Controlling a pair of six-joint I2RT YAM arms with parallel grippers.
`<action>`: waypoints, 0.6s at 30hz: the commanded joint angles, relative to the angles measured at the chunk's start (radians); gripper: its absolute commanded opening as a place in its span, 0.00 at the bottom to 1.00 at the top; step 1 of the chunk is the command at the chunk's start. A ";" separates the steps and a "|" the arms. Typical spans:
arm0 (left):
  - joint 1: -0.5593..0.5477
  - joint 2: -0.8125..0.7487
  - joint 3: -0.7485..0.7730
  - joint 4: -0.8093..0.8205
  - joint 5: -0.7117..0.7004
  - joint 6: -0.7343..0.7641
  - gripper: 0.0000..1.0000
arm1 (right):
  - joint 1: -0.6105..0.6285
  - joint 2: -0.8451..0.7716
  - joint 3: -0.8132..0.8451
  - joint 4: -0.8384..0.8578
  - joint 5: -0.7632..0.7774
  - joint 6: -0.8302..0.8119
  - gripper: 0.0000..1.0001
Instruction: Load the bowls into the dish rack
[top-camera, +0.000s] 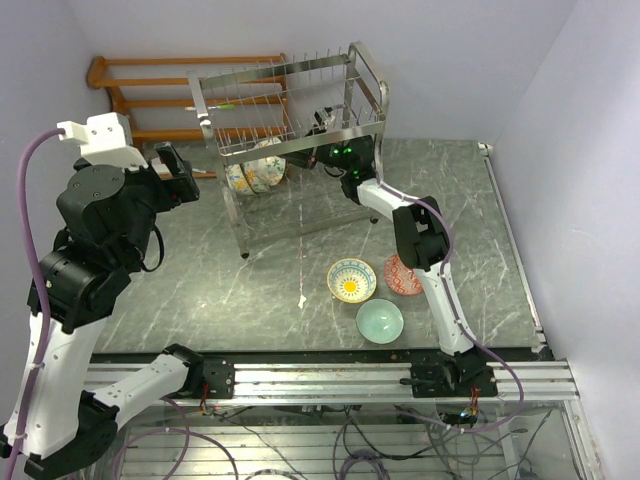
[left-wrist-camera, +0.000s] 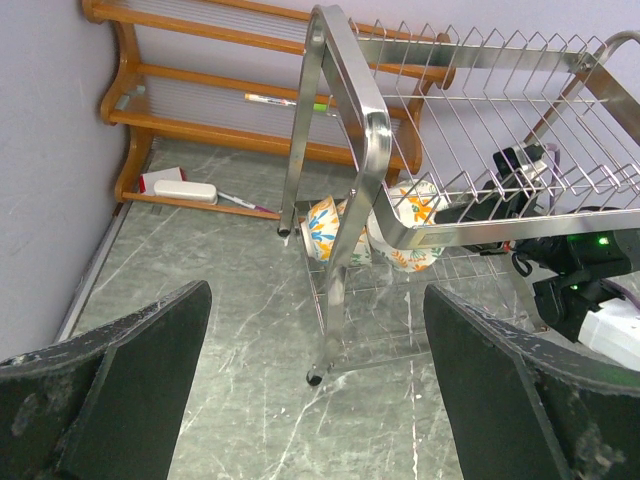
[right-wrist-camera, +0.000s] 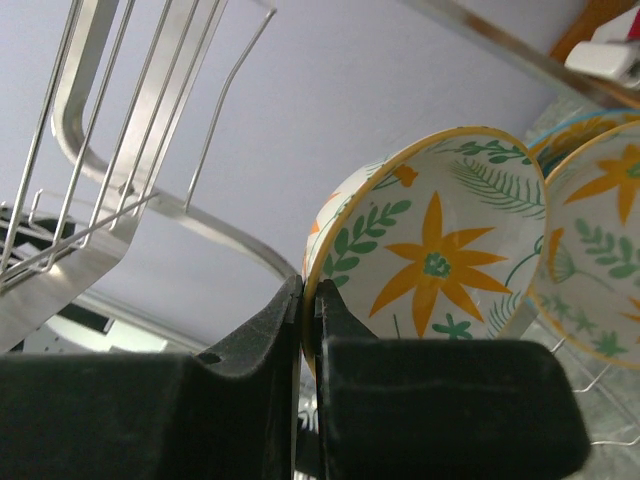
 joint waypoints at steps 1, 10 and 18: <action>0.007 0.007 -0.009 0.045 0.010 0.005 0.99 | -0.029 0.035 0.058 0.016 0.116 -0.043 0.00; 0.007 -0.003 -0.018 0.033 0.003 -0.007 0.98 | -0.041 0.039 -0.021 0.030 0.229 -0.041 0.00; 0.007 -0.004 -0.024 0.032 0.005 -0.017 0.98 | -0.044 0.082 0.045 -0.068 0.276 -0.062 0.00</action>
